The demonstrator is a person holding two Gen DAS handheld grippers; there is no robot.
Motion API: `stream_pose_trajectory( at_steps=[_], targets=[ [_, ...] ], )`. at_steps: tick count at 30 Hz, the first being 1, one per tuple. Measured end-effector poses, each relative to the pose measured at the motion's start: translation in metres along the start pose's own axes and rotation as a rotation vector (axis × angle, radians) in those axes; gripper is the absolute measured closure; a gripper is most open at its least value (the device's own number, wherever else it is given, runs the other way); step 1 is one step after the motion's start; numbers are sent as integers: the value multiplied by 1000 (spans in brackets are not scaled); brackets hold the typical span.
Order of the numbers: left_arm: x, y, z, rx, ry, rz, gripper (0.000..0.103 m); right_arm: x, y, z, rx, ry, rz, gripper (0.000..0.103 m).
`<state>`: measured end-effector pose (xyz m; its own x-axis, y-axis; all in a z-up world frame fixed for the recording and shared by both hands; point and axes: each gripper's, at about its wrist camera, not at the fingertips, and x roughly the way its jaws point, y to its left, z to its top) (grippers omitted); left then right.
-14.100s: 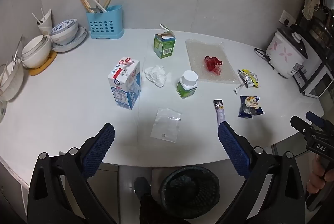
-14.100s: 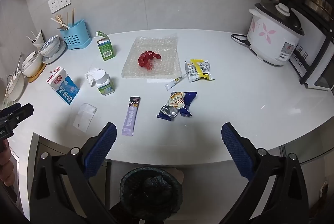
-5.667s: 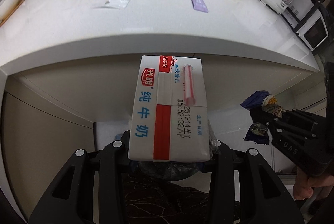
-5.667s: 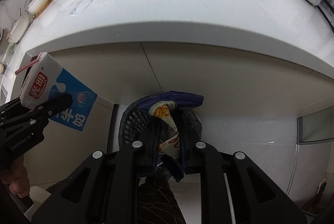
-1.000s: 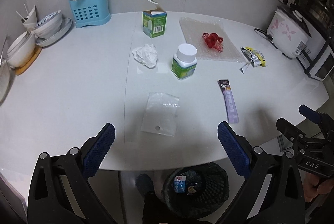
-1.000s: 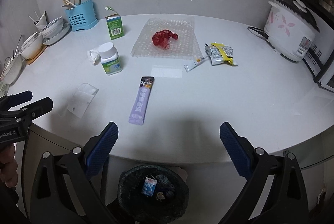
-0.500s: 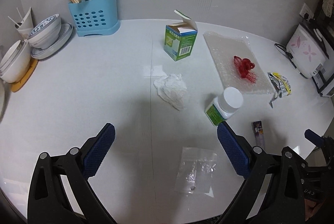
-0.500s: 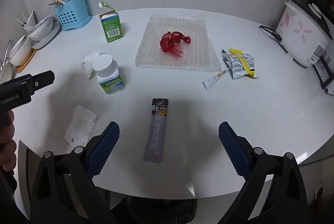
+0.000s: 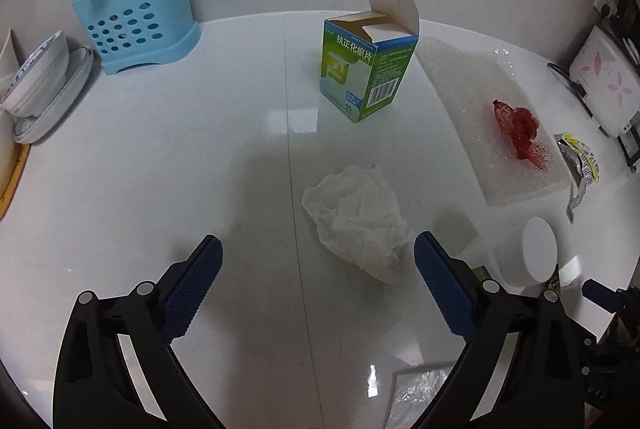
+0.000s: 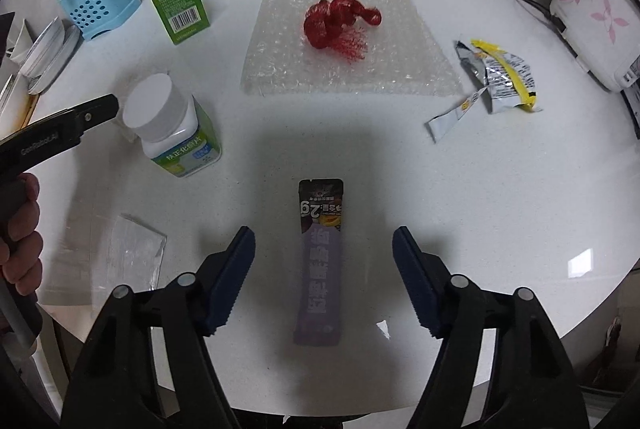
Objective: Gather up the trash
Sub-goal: 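Grasp the white tissue with the left tool while the right tool grasps the purple snack stick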
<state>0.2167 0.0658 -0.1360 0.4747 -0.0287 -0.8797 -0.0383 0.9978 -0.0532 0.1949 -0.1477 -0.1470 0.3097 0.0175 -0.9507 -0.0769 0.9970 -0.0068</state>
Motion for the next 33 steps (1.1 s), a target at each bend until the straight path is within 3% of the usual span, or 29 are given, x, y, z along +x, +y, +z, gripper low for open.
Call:
stream_pose_trajectory(
  at_steps=[7,13,15,16,18,19,21,23,33],
  targets=[
    [22,-5,10,30,16,-13,11,11,4,4,5,48,-6,49],
    [32,-15,17,55,30,-22,23,17,8,6,2,100,-10,65],
    [37,-18,19,56,47,-20,36,19,8,7,6,117,-8,70],
    [38,-19,20,59,43,-17,37,19,9,7,6,122,-7,75],
    [37,-23,21,71,36,-19,55,20,10,7,2,129,-14,82],
    [37,-24,22,79,36,-19,59,20,10,7,-2,131,-16,83],
    [37,-26,22,87,37,-12,80,20,11,7,-3,136,-16,85],
    [37,-25,22,81,39,-15,91,19,13,6,-4,136,-17,89],
    [19,-14,17,62,17,3,95,15,10,7,-13,119,-9,95]
  ],
)
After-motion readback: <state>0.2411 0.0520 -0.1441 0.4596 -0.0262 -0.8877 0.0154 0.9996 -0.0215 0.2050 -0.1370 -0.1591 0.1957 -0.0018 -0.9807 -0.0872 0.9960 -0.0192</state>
